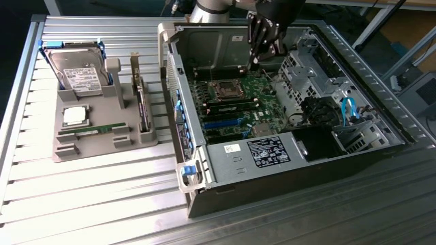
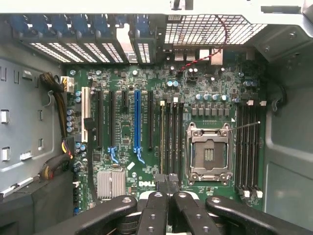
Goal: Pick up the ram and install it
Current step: 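Press down the ram until it locks into place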
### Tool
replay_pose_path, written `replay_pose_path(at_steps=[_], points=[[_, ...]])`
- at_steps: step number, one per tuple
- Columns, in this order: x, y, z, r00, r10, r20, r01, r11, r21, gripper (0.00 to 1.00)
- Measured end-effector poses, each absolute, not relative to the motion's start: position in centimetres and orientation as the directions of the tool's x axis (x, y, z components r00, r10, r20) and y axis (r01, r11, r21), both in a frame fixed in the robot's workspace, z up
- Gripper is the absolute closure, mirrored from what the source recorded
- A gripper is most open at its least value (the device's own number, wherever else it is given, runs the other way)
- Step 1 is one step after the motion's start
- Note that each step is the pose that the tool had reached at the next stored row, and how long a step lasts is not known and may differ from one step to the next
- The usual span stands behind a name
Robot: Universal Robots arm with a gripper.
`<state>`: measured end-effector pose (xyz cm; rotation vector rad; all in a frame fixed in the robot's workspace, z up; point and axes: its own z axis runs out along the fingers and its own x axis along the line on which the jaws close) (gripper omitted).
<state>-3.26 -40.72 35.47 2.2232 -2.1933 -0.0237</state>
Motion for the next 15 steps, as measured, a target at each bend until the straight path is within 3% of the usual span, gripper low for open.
replay_pose_path(at_steps=[15], points=[[-3.26,-40.72,35.61,0.013,-1.000,0.002,-1.000,-0.013,0.024,0.90]])
